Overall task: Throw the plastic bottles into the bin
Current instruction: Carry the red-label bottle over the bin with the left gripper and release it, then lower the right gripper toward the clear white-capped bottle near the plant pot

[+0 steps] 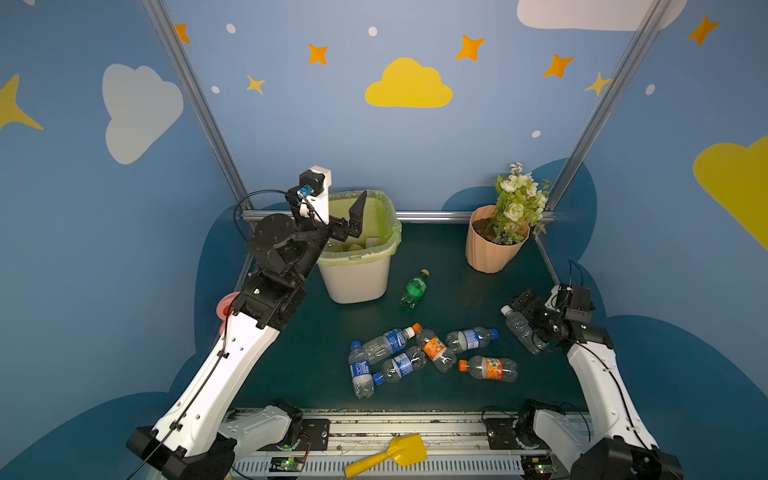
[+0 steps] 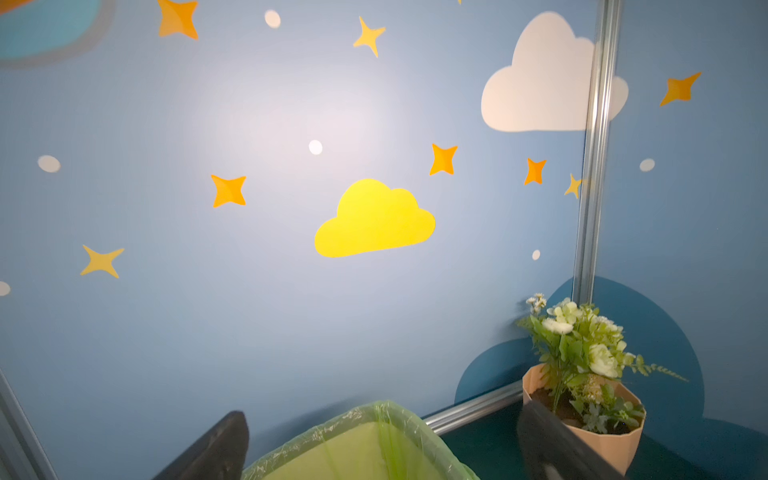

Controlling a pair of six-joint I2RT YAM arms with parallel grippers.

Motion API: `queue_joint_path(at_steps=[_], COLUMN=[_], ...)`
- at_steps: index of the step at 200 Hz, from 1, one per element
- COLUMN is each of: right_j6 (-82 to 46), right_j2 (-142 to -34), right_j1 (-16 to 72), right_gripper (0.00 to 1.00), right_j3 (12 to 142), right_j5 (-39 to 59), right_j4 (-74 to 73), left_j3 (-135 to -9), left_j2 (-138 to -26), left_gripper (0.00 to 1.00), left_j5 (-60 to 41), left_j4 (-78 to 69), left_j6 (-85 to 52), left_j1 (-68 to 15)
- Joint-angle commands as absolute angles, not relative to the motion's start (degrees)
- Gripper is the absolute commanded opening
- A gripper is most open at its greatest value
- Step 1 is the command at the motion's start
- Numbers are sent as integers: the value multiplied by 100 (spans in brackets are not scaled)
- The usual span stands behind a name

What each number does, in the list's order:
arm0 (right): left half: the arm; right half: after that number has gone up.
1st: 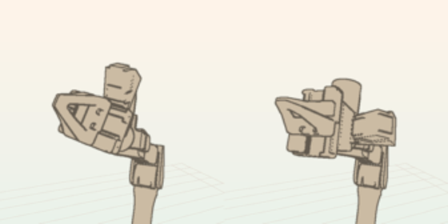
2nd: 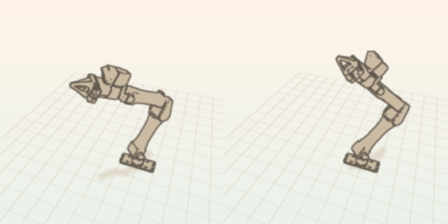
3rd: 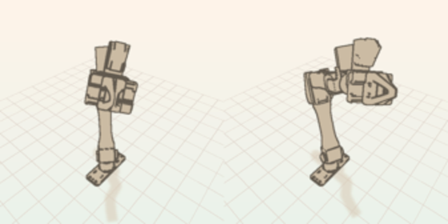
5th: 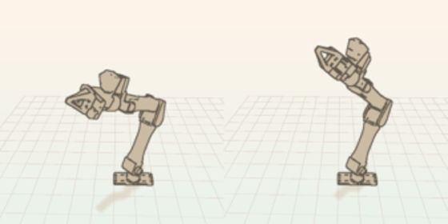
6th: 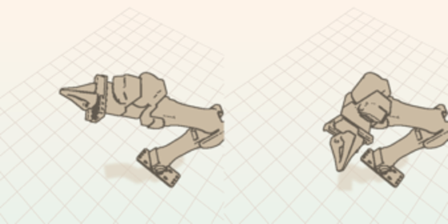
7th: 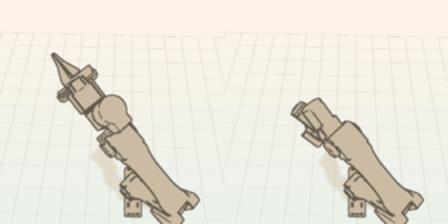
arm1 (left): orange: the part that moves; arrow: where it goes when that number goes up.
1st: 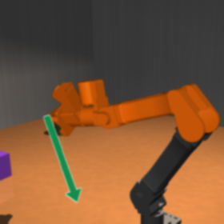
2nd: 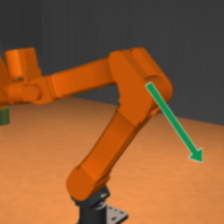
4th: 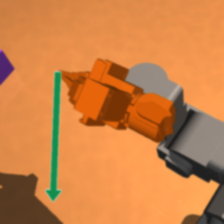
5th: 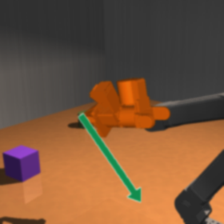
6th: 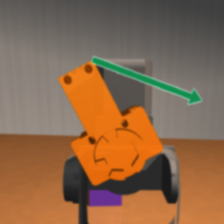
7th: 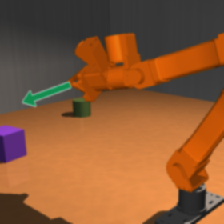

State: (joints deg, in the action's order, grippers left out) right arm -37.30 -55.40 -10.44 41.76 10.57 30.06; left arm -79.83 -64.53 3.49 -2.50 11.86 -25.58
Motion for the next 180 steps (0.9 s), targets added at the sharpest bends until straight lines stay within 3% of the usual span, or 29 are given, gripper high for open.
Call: queue_joint_path(at_steps=[1, 116, 180], right_j6=[-3706, -2642, -2259], right_j2=[-5595, -6812, -6825], right_j1=[-1104, -1119, -879], right_gripper=[96, 97, 97], right_j3=[4098, 4669, 5131], right_j5=[794, 446, 223], right_j4=[3283, 3916, 4393], left_j3=[-7569, -6470, -6213], left_j2=[-6385, -5375, -5289], left_gripper=[100, 100, 100], left_j5=[314, 562, 598], left_j4=[-208, 450, 479], left_j6=[1033, 662, 620], left_j1=[-2566, -2558, -2549])
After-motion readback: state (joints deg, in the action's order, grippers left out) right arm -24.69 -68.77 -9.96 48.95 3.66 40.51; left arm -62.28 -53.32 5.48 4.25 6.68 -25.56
